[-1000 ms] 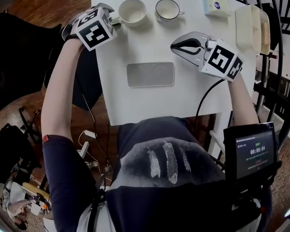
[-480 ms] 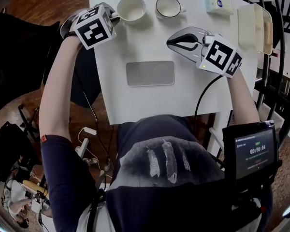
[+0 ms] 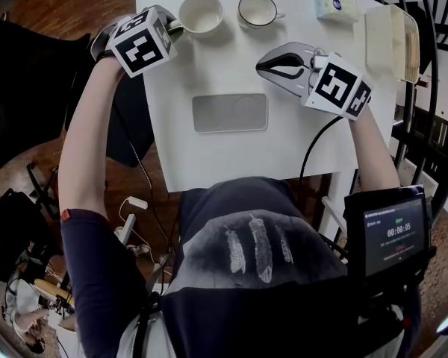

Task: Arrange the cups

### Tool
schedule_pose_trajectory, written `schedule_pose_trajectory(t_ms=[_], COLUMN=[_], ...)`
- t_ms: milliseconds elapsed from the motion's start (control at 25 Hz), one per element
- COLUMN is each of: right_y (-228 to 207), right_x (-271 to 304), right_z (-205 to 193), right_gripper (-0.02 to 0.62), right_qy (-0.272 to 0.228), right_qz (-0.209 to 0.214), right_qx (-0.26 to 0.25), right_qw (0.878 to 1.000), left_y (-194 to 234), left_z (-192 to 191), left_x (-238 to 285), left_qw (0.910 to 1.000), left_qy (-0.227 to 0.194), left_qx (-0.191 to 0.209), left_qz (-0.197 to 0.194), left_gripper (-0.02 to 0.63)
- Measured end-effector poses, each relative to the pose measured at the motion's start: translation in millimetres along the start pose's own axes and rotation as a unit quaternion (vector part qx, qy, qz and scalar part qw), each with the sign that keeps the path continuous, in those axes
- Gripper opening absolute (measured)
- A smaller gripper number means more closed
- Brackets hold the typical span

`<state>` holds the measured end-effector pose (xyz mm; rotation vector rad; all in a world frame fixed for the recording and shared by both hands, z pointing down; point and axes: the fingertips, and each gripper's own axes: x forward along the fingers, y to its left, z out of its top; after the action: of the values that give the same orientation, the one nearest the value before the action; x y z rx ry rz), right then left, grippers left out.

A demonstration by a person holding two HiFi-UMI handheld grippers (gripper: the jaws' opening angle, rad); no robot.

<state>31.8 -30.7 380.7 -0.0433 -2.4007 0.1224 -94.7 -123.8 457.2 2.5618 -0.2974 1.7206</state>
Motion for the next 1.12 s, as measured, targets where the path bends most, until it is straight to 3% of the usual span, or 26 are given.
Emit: schedule_pose_trajectory(t_ms=[400, 560, 760, 1120], right_y=[0, 0, 0, -7], right_x=[2, 1, -2, -3], right_z=[1, 2, -1, 6], right_gripper=[0.005, 0.005, 0.005, 0.005], right_qy=[0.0, -0.005, -0.006, -0.014], right_qz=[0.001, 0.0, -0.003, -0.003], right_qx=[-0.002, 0.0, 0.002, -0.003], right_qw=[1.0, 1.0, 1.0, 1.0], left_y=[-10, -18, -28, -60], left_z=[-9, -10, 3, 30], left_x=[-6, -12, -33, -82], left_qw=[0.9996, 0.9996, 0.9991, 0.9961], left_qy=[-0.011, -0.022, -0.04, -0.069], left_qx=[0.021, 0.012, 0.012, 0.054], left_qz=[0.016, 0.011, 0.006, -0.011], left_gripper=[0.049, 0.049, 0.049, 0.051])
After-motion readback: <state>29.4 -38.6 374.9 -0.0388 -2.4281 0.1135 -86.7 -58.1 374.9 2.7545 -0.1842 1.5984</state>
